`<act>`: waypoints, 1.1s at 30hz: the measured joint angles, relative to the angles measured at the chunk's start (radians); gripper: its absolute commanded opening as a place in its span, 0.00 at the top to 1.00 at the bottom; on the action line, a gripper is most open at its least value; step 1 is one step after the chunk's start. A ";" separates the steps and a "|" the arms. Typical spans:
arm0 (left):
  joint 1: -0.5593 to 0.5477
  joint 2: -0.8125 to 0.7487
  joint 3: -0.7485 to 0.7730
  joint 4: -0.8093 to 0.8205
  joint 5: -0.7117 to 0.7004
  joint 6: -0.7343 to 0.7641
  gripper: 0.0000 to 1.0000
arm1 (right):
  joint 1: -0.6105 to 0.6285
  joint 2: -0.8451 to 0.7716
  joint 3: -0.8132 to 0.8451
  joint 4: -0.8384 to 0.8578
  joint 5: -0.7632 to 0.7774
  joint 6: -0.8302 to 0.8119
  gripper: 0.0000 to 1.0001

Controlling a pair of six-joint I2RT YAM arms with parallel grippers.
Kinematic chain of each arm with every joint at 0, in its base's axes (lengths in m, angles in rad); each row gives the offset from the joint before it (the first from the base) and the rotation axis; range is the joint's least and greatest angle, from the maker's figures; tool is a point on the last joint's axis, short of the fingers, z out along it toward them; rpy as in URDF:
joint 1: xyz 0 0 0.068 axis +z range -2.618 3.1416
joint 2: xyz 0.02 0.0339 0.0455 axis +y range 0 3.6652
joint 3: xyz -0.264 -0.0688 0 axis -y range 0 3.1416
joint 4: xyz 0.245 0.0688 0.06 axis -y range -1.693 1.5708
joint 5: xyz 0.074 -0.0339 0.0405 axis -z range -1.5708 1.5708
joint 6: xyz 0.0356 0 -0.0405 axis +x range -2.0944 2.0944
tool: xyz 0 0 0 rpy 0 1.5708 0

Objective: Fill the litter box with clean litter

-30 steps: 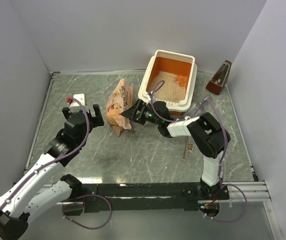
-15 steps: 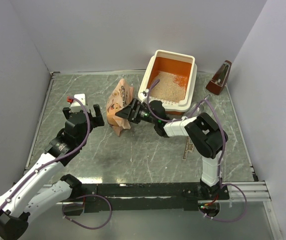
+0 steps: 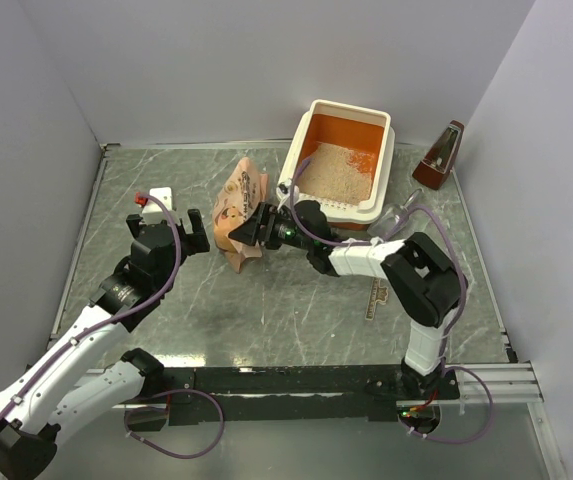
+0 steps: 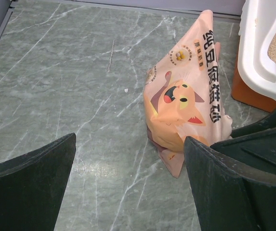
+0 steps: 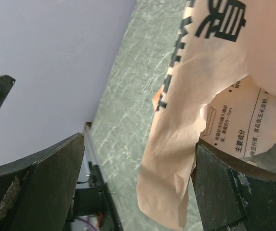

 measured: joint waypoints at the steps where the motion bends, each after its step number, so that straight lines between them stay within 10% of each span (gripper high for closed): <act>1: 0.000 0.000 0.000 0.000 0.000 0.000 0.03 | 0.006 -0.013 0.002 -0.018 0.010 -0.018 0.08; 16: 0.000 0.001 0.000 0.000 0.004 0.000 0.03 | 0.097 -0.077 0.182 -0.314 0.135 -0.260 0.13; 22: 0.000 0.002 0.000 -0.002 0.008 0.000 0.03 | 0.138 -0.050 0.326 -0.504 0.243 -0.363 0.47; 27: 0.000 0.002 0.000 -0.004 0.008 0.000 0.03 | 0.158 0.001 0.418 -0.651 0.340 -0.420 1.00; 33: 0.000 0.008 0.004 -0.008 0.008 0.000 0.03 | 0.184 0.077 0.559 -0.844 0.483 -0.492 1.00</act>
